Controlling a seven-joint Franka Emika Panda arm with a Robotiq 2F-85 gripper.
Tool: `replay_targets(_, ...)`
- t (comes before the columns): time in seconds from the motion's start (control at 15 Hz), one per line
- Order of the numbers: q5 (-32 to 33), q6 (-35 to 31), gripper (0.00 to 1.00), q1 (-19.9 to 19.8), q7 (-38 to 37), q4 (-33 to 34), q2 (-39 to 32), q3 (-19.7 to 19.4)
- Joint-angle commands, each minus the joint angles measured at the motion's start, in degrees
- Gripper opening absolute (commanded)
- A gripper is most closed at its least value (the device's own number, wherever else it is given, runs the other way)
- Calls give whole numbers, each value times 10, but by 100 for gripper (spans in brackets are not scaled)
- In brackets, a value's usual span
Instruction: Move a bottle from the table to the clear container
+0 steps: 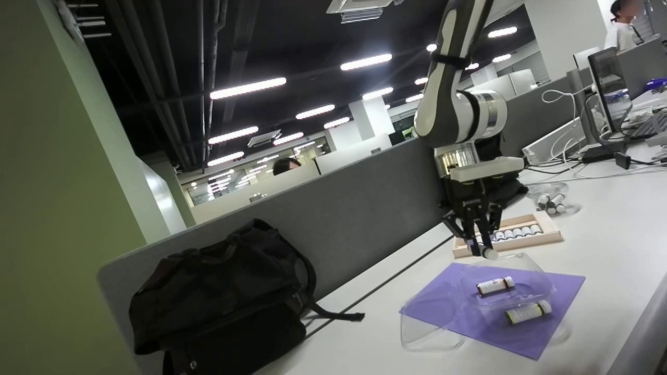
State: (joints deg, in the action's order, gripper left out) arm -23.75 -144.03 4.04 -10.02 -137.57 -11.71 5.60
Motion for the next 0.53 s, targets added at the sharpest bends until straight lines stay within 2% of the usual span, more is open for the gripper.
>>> replay_targets(0.0, 2, 0, 52, -3, 15, 7, -29, 3)
replay_targets(0.07, -1, 4, 53, -8, 23, 4, -23, 3)
replay_targets(0.4, -23, 26, 86, -49, 69, -28, 100, -20)
replay_targets(0.47, -12, 6, 67, -30, 53, 0, 32, -10)
